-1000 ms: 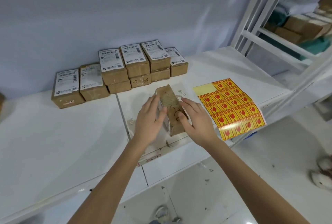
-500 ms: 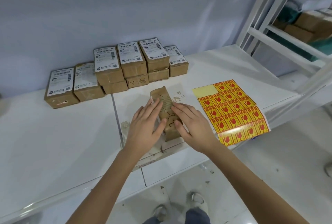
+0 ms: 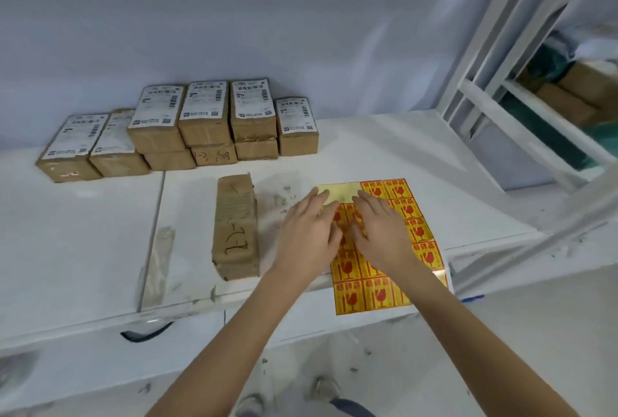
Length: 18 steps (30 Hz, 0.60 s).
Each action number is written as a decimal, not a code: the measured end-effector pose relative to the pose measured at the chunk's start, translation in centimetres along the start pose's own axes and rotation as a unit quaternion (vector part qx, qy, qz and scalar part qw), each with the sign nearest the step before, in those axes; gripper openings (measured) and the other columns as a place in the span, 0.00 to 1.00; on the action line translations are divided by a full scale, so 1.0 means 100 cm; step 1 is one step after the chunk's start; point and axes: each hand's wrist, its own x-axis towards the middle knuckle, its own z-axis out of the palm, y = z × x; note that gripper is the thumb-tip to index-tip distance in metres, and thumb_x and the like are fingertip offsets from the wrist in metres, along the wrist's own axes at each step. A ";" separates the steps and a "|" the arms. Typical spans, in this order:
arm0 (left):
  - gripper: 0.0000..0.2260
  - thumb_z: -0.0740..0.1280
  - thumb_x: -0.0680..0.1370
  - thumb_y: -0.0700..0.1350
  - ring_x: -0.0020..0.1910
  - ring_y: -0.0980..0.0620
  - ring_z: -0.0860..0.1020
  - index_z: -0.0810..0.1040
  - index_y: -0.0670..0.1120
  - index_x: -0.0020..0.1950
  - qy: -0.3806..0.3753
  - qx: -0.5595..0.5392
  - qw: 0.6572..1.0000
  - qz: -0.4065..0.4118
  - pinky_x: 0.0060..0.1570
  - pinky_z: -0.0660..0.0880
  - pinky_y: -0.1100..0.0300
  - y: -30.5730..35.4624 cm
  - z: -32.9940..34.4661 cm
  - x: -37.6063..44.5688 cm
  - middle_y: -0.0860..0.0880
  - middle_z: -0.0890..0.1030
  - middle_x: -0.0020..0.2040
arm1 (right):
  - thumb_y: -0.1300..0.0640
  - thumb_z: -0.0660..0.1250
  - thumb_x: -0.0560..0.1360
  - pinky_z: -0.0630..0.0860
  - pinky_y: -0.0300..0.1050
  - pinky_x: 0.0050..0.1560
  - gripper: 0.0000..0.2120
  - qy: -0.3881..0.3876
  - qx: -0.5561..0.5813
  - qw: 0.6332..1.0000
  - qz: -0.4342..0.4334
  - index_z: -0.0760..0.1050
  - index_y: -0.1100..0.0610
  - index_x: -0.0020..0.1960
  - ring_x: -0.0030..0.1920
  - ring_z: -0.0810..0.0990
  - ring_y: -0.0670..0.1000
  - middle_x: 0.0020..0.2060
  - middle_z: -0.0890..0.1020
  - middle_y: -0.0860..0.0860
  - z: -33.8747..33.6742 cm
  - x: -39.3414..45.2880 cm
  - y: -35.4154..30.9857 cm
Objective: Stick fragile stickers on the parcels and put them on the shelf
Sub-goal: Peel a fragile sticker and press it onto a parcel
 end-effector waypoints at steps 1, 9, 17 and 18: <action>0.20 0.54 0.79 0.48 0.73 0.47 0.63 0.71 0.44 0.69 -0.045 -0.001 0.999 -0.011 0.69 0.62 0.51 0.004 0.014 0.006 0.46 0.68 0.72 | 0.52 0.55 0.74 0.71 0.55 0.60 0.23 -0.008 -0.012 1.000 0.009 0.73 0.61 0.65 0.64 0.73 0.58 0.65 0.75 0.57 0.002 -0.001 0.011; 0.24 0.51 0.77 0.52 0.65 0.47 0.74 0.78 0.42 0.62 -0.086 0.057 0.994 -0.029 0.64 0.69 0.53 0.019 0.080 0.018 0.45 0.78 0.63 | 0.50 0.51 0.75 0.70 0.56 0.65 0.26 -0.064 -0.056 0.990 -0.112 0.70 0.60 0.68 0.69 0.70 0.54 0.68 0.72 0.54 0.008 0.000 0.057; 0.22 0.53 0.78 0.53 0.64 0.47 0.74 0.77 0.43 0.63 -0.021 0.039 0.999 -0.017 0.64 0.69 0.52 0.015 0.091 0.013 0.47 0.78 0.63 | 0.41 0.35 0.78 0.50 0.49 0.75 0.32 -0.130 -0.056 0.979 -0.150 0.56 0.57 0.75 0.76 0.51 0.49 0.75 0.58 0.51 0.023 0.011 0.069; 0.22 0.53 0.78 0.53 0.63 0.48 0.75 0.77 0.44 0.62 -0.019 0.042 0.999 -0.018 0.63 0.70 0.52 0.015 0.091 0.014 0.47 0.78 0.62 | 0.39 0.29 0.76 0.44 0.48 0.75 0.36 -0.137 -0.054 0.979 -0.142 0.51 0.56 0.76 0.76 0.44 0.48 0.76 0.52 0.49 0.025 0.010 0.071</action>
